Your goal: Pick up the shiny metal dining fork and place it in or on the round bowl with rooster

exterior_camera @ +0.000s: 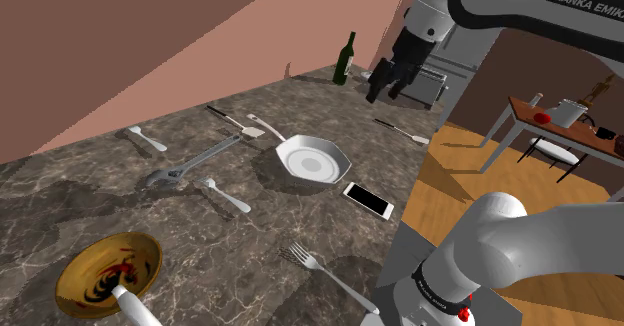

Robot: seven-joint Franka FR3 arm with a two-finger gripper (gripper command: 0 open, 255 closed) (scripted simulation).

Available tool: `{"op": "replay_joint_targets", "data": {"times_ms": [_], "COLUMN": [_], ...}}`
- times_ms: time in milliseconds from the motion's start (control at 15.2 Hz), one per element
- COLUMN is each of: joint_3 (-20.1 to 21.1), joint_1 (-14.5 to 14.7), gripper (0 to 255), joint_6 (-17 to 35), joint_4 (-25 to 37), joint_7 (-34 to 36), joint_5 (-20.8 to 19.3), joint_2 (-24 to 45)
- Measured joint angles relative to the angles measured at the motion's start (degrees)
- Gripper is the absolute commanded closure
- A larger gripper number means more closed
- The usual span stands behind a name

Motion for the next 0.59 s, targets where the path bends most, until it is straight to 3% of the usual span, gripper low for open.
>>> {"op": "replay_joint_targets", "data": {"times_ms": [264, 594], "joint_3": [2.0, 6.4], "joint_1": [0.6, 1.9], "gripper": [0, 0], "joint_6": [2.9, 10.3], "joint_4": [-1.3, -3.7], "joint_7": [2.1, 6.7], "joint_5": [0.7, 1.9], "joint_2": [1.5, 6.2]}}
